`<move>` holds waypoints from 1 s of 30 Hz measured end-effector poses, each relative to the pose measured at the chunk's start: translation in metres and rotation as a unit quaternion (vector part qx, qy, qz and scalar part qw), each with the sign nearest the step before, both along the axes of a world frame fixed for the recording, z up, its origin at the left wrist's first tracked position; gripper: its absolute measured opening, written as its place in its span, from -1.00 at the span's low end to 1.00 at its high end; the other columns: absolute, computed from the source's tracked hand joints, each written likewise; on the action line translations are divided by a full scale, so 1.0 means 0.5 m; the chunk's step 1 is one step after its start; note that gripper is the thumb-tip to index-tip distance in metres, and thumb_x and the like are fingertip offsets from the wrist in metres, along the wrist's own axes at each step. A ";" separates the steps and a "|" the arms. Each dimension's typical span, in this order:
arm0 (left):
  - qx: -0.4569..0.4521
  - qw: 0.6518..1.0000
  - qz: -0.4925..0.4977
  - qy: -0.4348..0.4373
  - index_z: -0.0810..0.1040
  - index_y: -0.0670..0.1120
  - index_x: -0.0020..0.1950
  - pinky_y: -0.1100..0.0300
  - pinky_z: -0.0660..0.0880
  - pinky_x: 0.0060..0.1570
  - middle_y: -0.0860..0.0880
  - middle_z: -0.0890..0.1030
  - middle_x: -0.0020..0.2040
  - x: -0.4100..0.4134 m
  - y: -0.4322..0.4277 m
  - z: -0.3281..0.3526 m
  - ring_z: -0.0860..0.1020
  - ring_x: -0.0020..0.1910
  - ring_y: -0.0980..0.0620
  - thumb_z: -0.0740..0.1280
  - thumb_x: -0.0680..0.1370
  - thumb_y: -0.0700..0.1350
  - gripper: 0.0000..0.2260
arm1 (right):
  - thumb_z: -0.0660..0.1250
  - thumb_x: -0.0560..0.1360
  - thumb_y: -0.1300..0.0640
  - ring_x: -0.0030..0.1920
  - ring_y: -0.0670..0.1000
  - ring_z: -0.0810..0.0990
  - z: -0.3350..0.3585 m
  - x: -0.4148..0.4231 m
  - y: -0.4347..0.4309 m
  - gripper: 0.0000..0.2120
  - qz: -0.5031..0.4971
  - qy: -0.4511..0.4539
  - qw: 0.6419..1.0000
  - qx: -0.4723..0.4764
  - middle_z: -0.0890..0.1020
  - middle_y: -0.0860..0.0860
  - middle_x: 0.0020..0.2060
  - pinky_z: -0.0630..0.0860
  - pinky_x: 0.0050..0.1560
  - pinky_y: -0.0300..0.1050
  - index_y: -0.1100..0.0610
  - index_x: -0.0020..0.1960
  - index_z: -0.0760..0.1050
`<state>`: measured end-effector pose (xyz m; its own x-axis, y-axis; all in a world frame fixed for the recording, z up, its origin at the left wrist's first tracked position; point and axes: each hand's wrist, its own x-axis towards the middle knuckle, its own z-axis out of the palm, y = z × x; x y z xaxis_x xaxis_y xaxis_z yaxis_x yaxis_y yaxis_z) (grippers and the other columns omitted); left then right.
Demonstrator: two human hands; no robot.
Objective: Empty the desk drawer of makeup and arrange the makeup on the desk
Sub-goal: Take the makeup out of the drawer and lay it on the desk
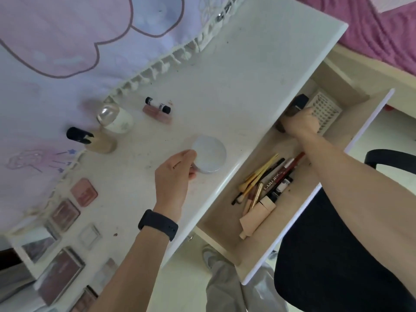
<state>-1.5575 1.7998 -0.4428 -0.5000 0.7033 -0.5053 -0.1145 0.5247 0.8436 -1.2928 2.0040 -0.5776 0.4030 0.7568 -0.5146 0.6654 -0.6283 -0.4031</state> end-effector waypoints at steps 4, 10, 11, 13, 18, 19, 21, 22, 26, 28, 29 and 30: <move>-0.014 0.999 0.041 -0.014 0.70 0.04 -0.24 0.21 0.60 -0.10 0.04 0.67 -0.21 -0.035 -0.025 0.005 0.68 -0.09 0.03 0.43 0.47 -0.07 -0.90 | 0.39 0.47 -0.01 0.11 0.18 0.62 0.042 0.021 -0.041 -0.47 -0.084 0.131 0.987 0.030 0.61 0.19 0.19 0.62 0.05 0.05 0.23 0.34 0.43; -0.005 0.997 0.068 -0.023 0.69 -0.02 0.03 0.21 0.60 -0.09 -0.01 0.70 -0.05 -0.068 -0.080 0.015 0.67 -0.07 0.05 0.40 0.53 -0.01 -0.85 | 0.47 0.37 -0.12 0.09 0.01 0.63 0.176 0.030 -0.235 -0.59 -0.141 0.220 0.945 0.198 0.60 -0.08 0.01 0.59 0.06 -0.05 -0.05 0.11 0.41; -0.004 0.997 0.068 -0.021 0.68 -0.02 0.04 0.20 0.61 -0.08 -0.01 0.69 -0.02 -0.074 -0.091 0.019 0.66 -0.07 0.05 0.38 0.55 -0.01 -0.85 | 0.47 0.36 -0.12 0.07 -0.01 0.65 0.199 0.021 -0.267 -0.64 -0.136 0.243 0.936 0.217 0.61 -0.07 0.01 0.62 0.07 -0.03 -0.12 0.06 0.40; -0.009 0.997 0.076 -0.021 0.66 -0.03 0.08 0.16 0.61 -0.05 -0.03 0.68 0.01 -0.090 -0.112 0.026 0.64 -0.07 0.03 0.35 0.58 -0.03 -0.85 | 0.49 0.37 -0.11 0.05 -0.02 0.68 0.242 -0.008 -0.327 -0.69 -0.101 0.281 0.925 0.234 0.64 -0.05 0.02 0.65 0.09 0.02 -0.25 0.00 0.41; -0.020 0.994 0.109 -0.017 0.64 -0.03 0.06 0.20 0.57 -0.13 0.00 0.65 -0.01 -0.141 -0.163 0.035 0.62 -0.09 0.02 0.33 0.61 -0.05 -0.87 | 0.54 0.38 -0.13 -0.08 -0.20 0.66 0.318 -0.147 -0.419 -0.67 0.077 0.305 0.921 0.228 0.65 -0.27 -0.09 0.56 -0.15 -0.37 -0.34 -0.02 0.42; -0.024 0.994 0.110 -0.009 0.63 -0.03 0.07 0.20 0.57 -0.13 0.01 0.64 -0.01 -0.151 -0.174 0.035 0.62 -0.08 0.02 0.32 0.62 -0.03 -0.86 | 0.56 0.39 -0.09 -0.07 -0.23 0.66 0.320 -0.178 -0.425 -0.64 0.111 0.305 0.919 0.224 0.65 -0.30 -0.08 0.54 -0.16 -0.42 -0.29 0.02 0.42; -0.034 0.993 0.113 0.009 0.62 -0.03 0.11 0.15 0.59 -0.07 0.02 0.64 -0.02 -0.170 -0.195 0.033 0.62 -0.06 0.00 0.30 0.63 -0.01 -0.84 | 0.57 0.40 -0.03 -0.06 -0.27 0.66 0.315 -0.240 -0.431 -0.61 0.159 0.311 0.913 0.212 0.65 -0.33 -0.09 0.51 -0.19 -0.47 -0.24 0.05 0.40; -0.040 0.992 0.117 0.020 0.62 -0.01 0.10 0.11 0.60 -0.02 0.02 0.64 -0.05 -0.181 -0.203 0.032 0.62 -0.08 0.00 0.29 0.64 0.00 -0.84 | 0.57 0.40 -0.02 -0.06 -0.28 0.66 0.311 -0.270 -0.431 -0.60 0.177 0.315 0.910 0.205 0.66 -0.33 -0.10 0.50 -0.20 -0.49 -0.25 0.04 0.39; -0.090 0.987 0.082 0.107 0.55 0.02 0.14 0.04 0.56 0.06 -0.03 0.64 0.05 -0.226 -0.221 0.037 0.61 0.02 -0.04 0.20 0.66 0.04 -0.82 | 0.57 0.40 -0.06 -0.03 -0.27 0.64 0.287 -0.368 -0.413 -0.60 0.234 0.314 0.902 0.181 0.64 -0.34 -0.09 0.52 -0.16 -0.46 -0.23 0.05 0.38; -0.112 0.976 0.036 0.185 0.54 0.04 0.13 0.09 0.52 -0.03 -0.03 0.64 0.08 -0.249 -0.226 0.040 0.60 0.04 -0.08 0.16 0.67 0.03 -0.81 | 0.56 0.41 -0.06 -0.02 -0.28 0.63 0.273 -0.407 -0.402 -0.61 0.263 0.304 0.897 0.184 0.65 -0.28 -0.10 0.52 -0.13 -0.45 -0.14 0.08 0.41; -0.120 0.967 0.015 0.223 0.57 0.03 0.14 0.08 0.53 -0.04 -0.01 0.63 0.07 -0.259 -0.228 0.042 0.59 0.02 -0.08 0.16 0.68 0.01 -0.79 | 0.56 0.42 -0.05 -0.02 -0.29 0.62 0.266 -0.425 -0.397 -0.61 0.277 0.297 0.894 0.189 0.65 -0.26 -0.09 0.51 -0.13 -0.47 -0.11 0.10 0.41; -0.129 0.959 0.001 0.253 0.58 0.00 0.18 0.04 0.57 -0.03 0.00 0.62 0.08 -0.267 -0.229 0.043 0.58 0.01 -0.09 0.16 0.67 -0.01 -0.77 | 0.55 0.44 -0.04 -0.02 -0.30 0.61 0.261 -0.440 -0.393 -0.61 0.291 0.289 0.891 0.196 0.64 -0.26 -0.08 0.51 -0.12 -0.45 -0.10 0.12 0.40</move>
